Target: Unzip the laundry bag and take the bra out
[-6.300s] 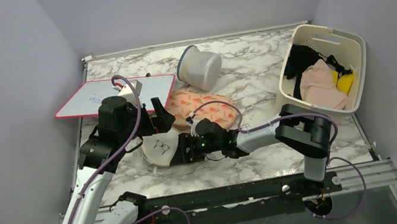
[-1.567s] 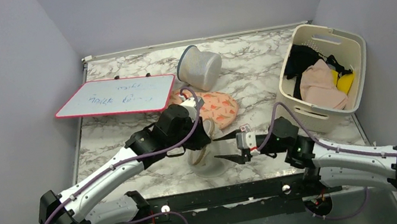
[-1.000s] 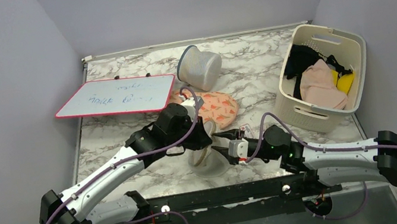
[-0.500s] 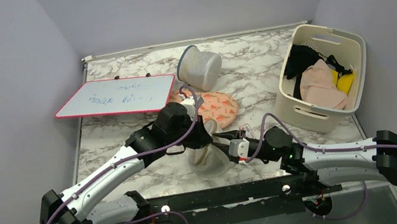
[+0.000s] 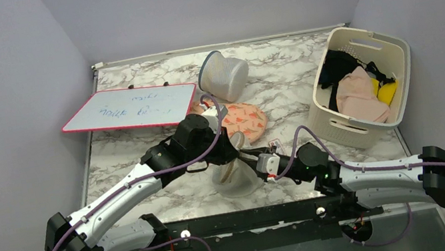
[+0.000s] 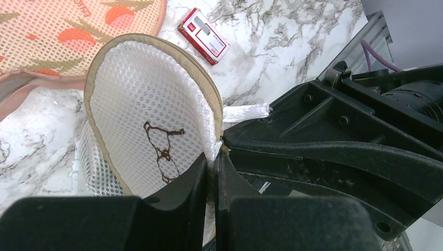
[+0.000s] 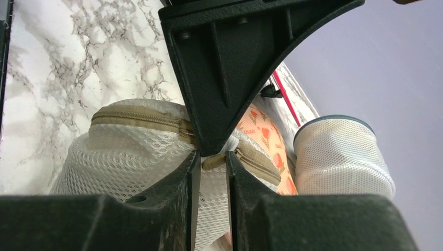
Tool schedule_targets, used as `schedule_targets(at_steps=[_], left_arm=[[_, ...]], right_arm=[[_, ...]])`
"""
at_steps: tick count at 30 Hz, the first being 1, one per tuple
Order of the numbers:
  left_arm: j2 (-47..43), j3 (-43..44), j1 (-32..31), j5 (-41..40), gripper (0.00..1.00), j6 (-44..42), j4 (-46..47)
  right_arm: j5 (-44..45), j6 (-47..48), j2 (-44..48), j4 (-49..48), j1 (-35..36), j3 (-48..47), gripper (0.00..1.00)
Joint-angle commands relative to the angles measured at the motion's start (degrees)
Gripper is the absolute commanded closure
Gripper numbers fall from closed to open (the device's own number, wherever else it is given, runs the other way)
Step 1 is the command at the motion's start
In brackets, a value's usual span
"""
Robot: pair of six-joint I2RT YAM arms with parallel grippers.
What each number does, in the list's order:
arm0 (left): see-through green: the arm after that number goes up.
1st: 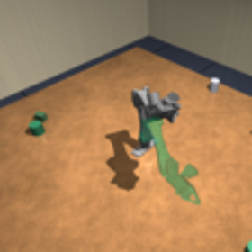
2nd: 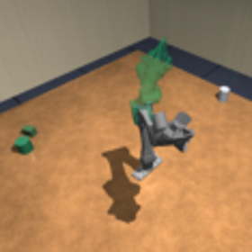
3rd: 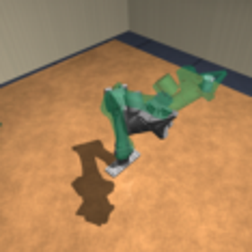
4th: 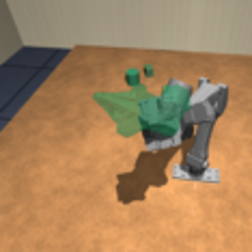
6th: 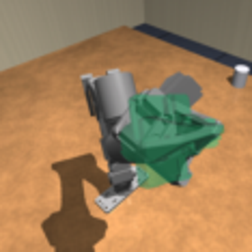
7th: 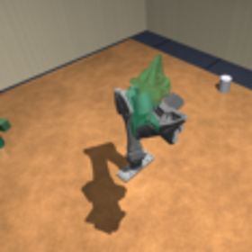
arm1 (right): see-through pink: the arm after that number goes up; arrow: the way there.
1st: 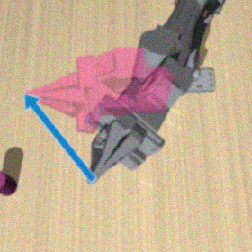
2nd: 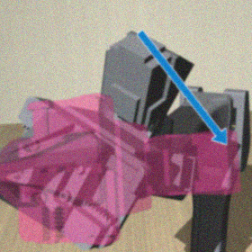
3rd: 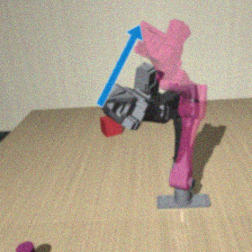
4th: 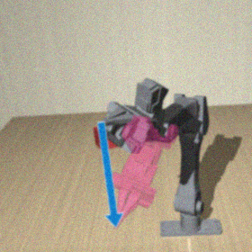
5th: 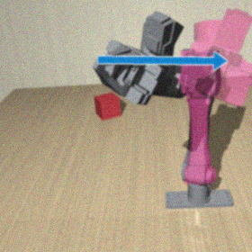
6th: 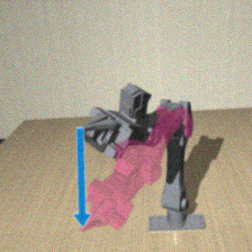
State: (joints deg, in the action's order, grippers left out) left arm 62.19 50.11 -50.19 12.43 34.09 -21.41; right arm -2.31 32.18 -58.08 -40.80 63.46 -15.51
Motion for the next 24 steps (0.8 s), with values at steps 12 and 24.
schedule_targets(at_steps=[12,24], left_arm=[[0.32,-1.41,-0.29,3.92,1.0,-0.42,-1.82],[0.57,-1.66,-0.26,3.89,1.0,-1.21,-2.36]], right_arm=[[9.47,1.14,0.89,-3.98,-0.46,0.63,0.68],[10.77,2.37,3.1,-2.82,-0.46,1.18,0.69]])
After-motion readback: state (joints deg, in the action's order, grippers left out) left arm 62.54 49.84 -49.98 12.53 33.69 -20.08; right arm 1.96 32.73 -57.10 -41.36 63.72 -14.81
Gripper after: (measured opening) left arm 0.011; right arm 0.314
